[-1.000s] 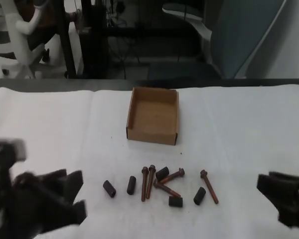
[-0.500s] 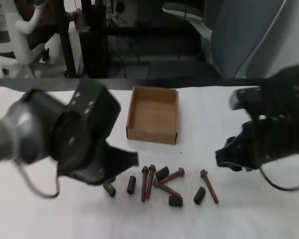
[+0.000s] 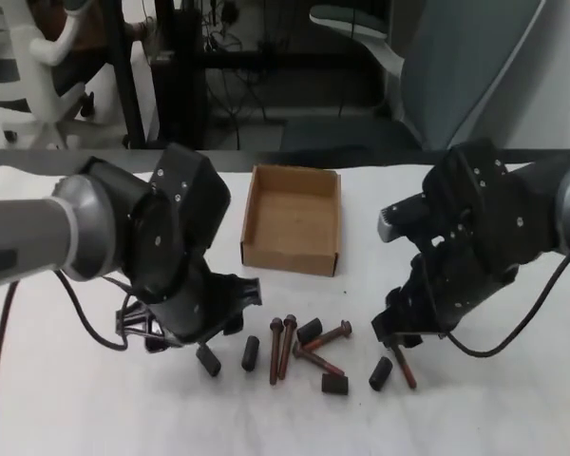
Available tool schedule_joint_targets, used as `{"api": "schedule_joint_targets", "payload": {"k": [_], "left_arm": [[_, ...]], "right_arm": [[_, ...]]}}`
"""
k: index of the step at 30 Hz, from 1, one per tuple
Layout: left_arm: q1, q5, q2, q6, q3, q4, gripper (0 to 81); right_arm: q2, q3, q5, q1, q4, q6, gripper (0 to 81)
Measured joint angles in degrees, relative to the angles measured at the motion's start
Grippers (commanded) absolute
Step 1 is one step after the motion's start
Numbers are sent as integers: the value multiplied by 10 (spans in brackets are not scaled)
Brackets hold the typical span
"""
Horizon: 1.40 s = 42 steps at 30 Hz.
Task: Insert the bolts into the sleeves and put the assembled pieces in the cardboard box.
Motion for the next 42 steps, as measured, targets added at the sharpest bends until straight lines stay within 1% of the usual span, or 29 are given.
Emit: {"api": "schedule_joint_targets", "payload": {"k": [2, 3, 4, 14, 15, 17, 19, 20, 22, 29, 30, 31, 32, 33, 34, 35, 36, 42], "left_arm": [[3, 0, 0, -13, 0, 5, 700], [5, -1, 0, -17, 0, 7, 650], [6, -1, 0, -20, 0, 8, 626], [8, 13, 31, -27, -1, 5, 623], [8, 13, 35, -27, -1, 4, 623], [8, 13, 44, -27, -1, 4, 623], [8, 15, 54, -29, -1, 4, 623], [8, 18, 58, -32, -1, 4, 623], [8, 29, 71, -40, -1, 4, 623], [8, 26, 80, -50, -8, 4, 612], [8, 26, 80, -51, -8, 3, 587], [8, 22, 80, -50, -8, 3, 528], [10, 20, 80, -50, -8, 3, 444], [11, 18, 82, -50, -8, 3, 336], [14, 17, 84, -50, -8, 3, 207], [17, 18, 84, -50, -8, 3, 64], [21, 22, 84, -50, -8, 2, 14], [32, 62, 88, -46, -8, -43, 17]], "right_arm": [[0, 0, 10, 0, -11, -2, 484], [0, 0, 13, 0, -16, -1, 484], [0, 0, 16, 0, -20, -1, 484], [56, 0, 25, 0, -19, -1, 475], [60, 0, 24, 0, -18, -1, 447], [61, -3, 28, 0, -18, -1, 346], [61, -3, 35, 0, -18, -1, 225], [61, -3, 38, 0, -18, -1, 196], [61, -3, 38, 0, -18, -1, 199], [61, -3, 38, 0, -19, -1, 199], [61, -3, 38, 0, -19, -1, 199], [61, -3, 38, 0, -19, -1, 197], [61, -3, 38, 0, -19, -1, 193], [61, -3, 38, 0, -19, -1, 178], [61, -3, 38, 0, -19, -1, 133], [61, -3, 38, 0, -19, -1, 64], [61, -3, 38, 0, -19, -1, 0], [54, -3, 38, 0, -5, 2, 6]]}}
